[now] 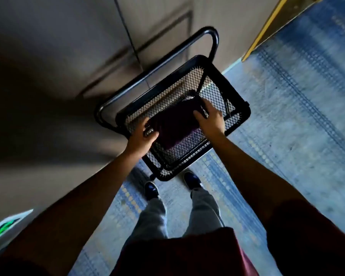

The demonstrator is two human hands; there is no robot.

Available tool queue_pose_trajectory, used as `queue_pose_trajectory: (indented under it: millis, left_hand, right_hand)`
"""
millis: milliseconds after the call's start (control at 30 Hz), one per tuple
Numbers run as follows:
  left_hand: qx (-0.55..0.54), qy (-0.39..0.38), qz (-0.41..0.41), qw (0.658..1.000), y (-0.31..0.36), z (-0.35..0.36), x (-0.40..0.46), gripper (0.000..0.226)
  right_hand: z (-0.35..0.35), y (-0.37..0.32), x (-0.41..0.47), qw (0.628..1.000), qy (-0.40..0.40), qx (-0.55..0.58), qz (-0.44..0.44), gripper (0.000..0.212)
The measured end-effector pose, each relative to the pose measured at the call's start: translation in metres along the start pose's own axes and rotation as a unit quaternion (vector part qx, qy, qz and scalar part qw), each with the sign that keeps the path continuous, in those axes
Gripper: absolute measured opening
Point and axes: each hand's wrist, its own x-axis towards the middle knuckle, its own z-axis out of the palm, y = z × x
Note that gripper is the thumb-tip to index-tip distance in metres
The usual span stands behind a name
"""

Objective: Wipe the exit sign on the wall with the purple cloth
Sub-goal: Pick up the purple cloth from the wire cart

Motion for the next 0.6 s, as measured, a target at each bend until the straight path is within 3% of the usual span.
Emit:
queue_pose_trajectory:
  millis: [100, 300, 533, 600]
  left_hand:
    - [0.012, -0.003, 0.026, 1.0, -0.005, -0.005, 0.004, 0.069]
    - [-0.049, -0.057, -0.042, 0.996, 0.003, 0.008, 0.003, 0.07]
    - [-0.097, 0.013, -0.053, 0.994, -0.005, 0.021, 0.009, 0.066]
    - [-0.107, -0.006, -0.04, 0.993, -0.004, 0.022, 0.009, 0.063]
  right_hand:
    - [0.012, -0.011, -0.009, 1.0, -0.021, -0.014, -0.008, 0.07]
    - [0.025, -0.003, -0.035, 0.996, -0.016, -0.08, 0.043, 0.084]
    - [0.039, 0.015, -0.012, 0.997, -0.029, -0.034, 0.064, 0.082]
    - [0.041, 0.016, -0.009, 0.998, -0.023, -0.013, 0.062, 0.083]
